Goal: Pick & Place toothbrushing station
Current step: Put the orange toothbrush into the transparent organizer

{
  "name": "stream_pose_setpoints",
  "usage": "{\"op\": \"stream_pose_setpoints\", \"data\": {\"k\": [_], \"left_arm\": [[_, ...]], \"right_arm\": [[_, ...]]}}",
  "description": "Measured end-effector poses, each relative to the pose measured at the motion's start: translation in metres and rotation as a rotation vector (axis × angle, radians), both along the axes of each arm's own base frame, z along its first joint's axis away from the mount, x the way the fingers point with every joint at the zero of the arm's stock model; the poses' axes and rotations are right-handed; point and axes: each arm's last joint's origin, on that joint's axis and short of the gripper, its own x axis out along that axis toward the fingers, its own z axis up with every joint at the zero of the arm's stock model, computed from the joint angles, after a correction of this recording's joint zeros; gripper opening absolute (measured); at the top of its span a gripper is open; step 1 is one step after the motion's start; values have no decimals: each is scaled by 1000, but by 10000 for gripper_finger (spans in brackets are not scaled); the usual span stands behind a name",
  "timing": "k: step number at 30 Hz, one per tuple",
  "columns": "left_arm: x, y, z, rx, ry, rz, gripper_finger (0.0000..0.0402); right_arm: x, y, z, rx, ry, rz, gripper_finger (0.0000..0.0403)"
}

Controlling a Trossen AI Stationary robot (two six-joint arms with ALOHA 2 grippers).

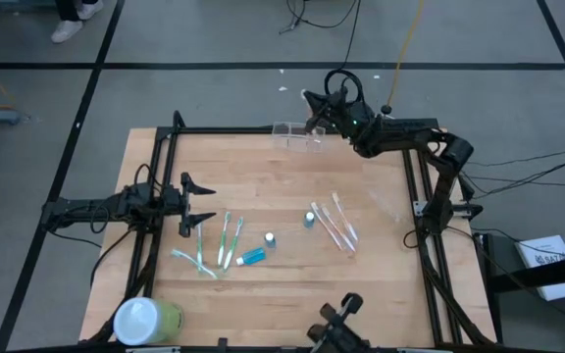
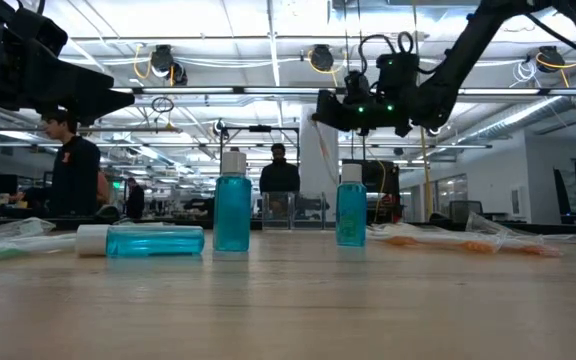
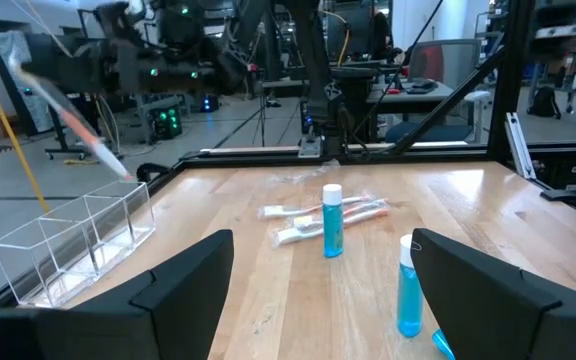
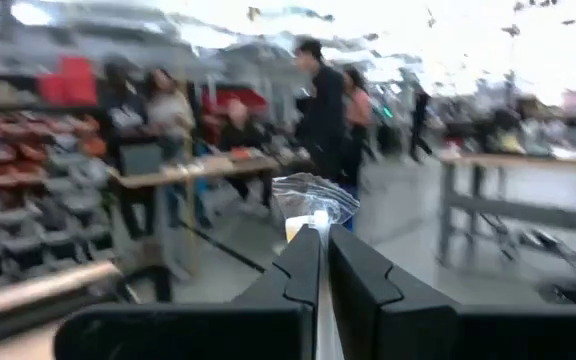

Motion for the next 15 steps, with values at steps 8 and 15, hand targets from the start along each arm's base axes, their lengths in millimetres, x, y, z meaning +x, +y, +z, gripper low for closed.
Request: {"op": "stream_pose_setpoints", "data": {"k": [8,15], "left_arm": [[0,0,0,0,0,0,310],[0,0,0,0,0,0,310]], "right_arm": [[-12,-12,-14,96,76,-53,6],[-12,-13,-23,144,143,-56,6]]}}
